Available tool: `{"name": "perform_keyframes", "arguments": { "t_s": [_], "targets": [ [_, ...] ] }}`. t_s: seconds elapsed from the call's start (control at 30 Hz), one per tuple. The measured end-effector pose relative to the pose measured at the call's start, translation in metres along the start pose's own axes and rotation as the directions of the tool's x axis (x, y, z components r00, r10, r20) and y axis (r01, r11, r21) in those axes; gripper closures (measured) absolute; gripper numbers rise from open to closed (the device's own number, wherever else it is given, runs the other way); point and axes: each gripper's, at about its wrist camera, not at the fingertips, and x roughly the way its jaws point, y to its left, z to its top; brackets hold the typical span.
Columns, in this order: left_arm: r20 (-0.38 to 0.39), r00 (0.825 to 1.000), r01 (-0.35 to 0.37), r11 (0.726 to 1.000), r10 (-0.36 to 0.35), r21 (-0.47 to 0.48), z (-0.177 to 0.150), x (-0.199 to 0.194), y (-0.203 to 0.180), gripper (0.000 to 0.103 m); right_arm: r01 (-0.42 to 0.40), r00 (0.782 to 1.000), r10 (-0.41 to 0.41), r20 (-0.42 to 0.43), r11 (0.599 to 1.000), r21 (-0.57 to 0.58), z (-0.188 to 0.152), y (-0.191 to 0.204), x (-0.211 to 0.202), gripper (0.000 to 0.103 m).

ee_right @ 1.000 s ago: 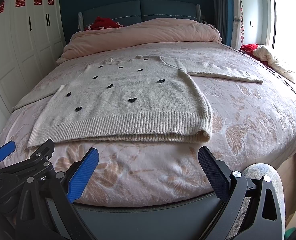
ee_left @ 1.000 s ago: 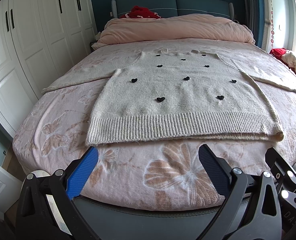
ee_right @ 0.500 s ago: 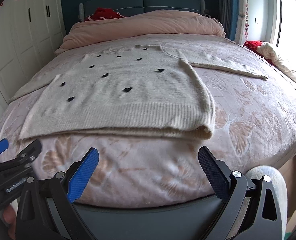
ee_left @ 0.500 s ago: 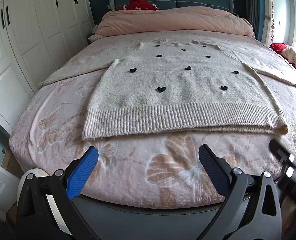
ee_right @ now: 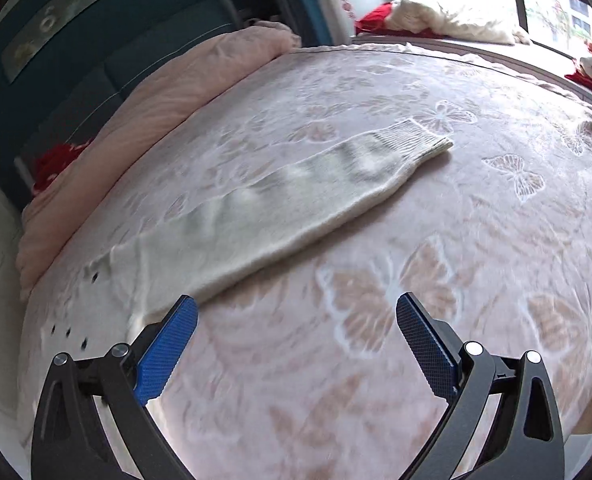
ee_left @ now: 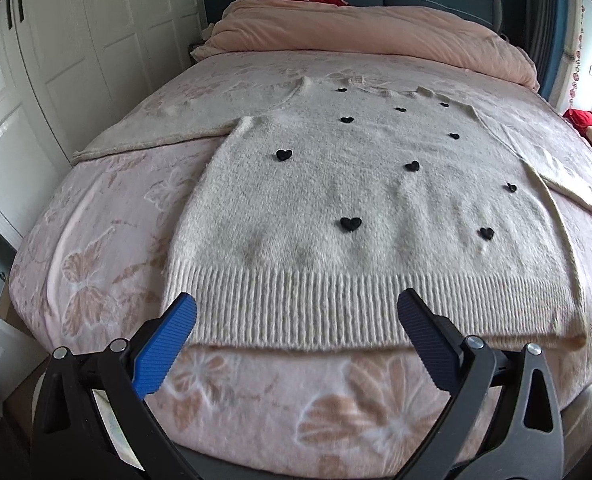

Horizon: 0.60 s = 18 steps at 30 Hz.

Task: Fold small clothes
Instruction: 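Grasp the cream sweater's sleeve cuff with the right gripper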

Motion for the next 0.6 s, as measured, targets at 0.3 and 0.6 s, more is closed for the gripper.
{"name": "perform_keyframes", "arguments": {
  "t_s": [0.3,0.6],
  "targets": [
    [-0.059,0.998,-0.019,1.0,0.02,0.002,0.02,0.035,-0.012,0.005,0.011,1.0,-0.016,0.01,0.938,0.346,0.062,-0.078,0.087,0.005],
    [-0.059,0.998,-0.001,1.0,0.001,-0.007,0.032,0.046,-0.013,0.005,-0.184,0.982,0.165,0.093,0.952,0.247,0.093,-0.018,0.087,0.091]
  ]
}}
